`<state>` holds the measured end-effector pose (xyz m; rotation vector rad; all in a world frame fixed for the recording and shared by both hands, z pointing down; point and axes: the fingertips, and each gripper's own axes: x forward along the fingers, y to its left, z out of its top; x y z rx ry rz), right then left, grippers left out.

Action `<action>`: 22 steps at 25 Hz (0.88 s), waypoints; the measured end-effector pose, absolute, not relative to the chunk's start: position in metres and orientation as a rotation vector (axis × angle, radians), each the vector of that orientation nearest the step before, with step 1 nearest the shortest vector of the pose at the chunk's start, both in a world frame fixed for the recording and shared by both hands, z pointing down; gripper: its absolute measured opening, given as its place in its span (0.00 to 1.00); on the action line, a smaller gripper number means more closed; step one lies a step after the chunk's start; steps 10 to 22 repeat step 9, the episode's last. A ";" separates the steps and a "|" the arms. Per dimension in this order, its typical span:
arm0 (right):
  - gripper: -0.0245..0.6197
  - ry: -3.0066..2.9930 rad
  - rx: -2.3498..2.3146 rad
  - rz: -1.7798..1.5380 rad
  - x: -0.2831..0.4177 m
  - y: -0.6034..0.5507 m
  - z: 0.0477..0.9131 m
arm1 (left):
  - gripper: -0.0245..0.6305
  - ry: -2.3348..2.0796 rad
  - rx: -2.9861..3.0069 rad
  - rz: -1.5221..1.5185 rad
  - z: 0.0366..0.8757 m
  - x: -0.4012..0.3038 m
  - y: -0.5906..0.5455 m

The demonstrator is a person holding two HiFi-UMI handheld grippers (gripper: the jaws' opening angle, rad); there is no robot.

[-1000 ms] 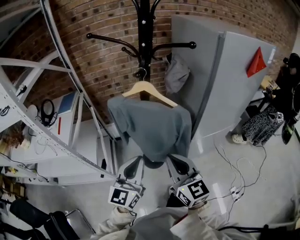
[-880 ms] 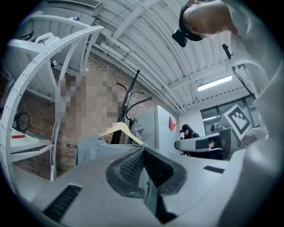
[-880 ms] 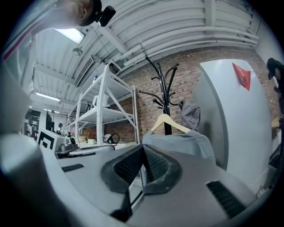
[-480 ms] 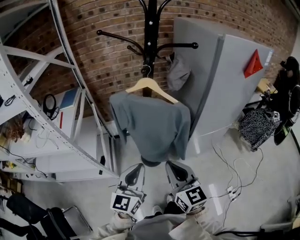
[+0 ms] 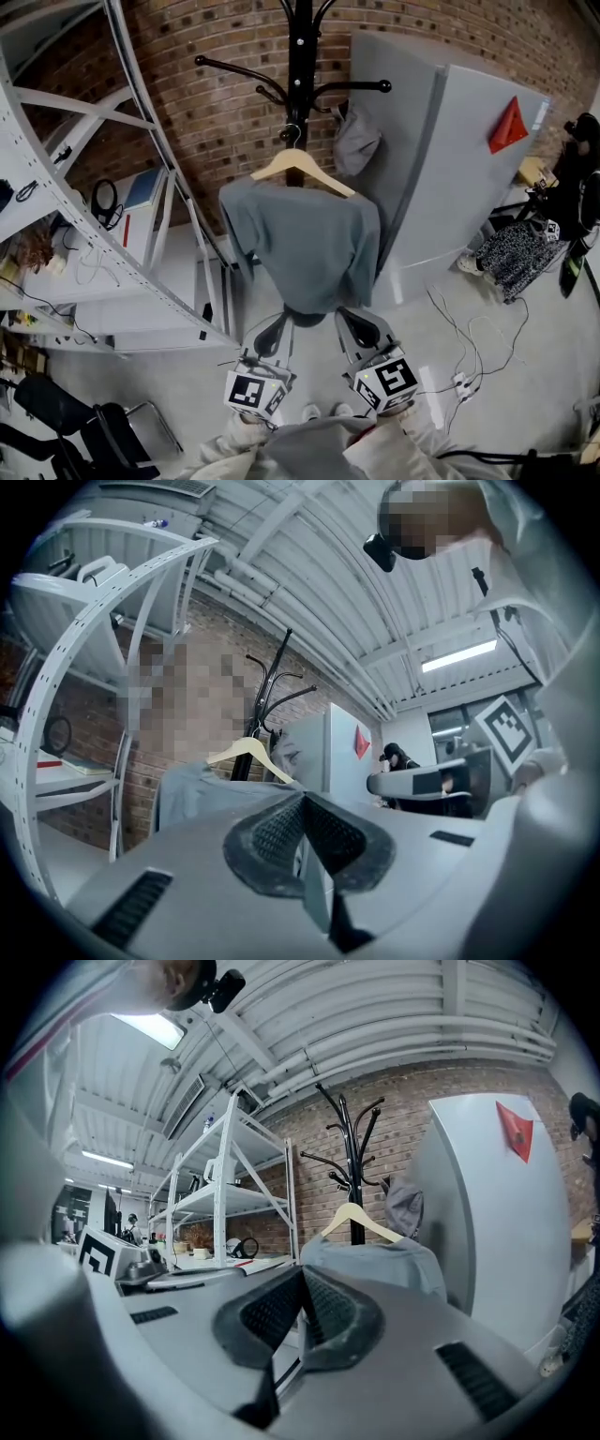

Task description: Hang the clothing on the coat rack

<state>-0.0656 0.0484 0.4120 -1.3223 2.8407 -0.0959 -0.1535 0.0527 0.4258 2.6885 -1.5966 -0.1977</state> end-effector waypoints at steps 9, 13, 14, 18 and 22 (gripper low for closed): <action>0.08 2.861 -1.283 -0.086 -0.044 0.046 0.412 | 0.05 -1.592 2.688 -0.225 0.424 -0.128 0.042; 0.08 2.861 -1.283 -0.086 -0.044 0.046 0.412 | 0.05 -1.592 2.688 -0.225 0.424 -0.128 0.042; 0.08 2.861 -1.283 -0.086 -0.044 0.046 0.412 | 0.05 -1.592 2.688 -0.225 0.424 -0.128 0.042; 0.08 2.861 -1.283 -0.086 -0.044 0.046 0.412 | 0.05 -1.592 2.688 -0.225 0.424 -0.128 0.042; 0.08 2.861 -1.283 -0.086 -0.044 0.046 0.412 | 0.05 -1.592 2.688 -0.225 0.424 -0.128 0.042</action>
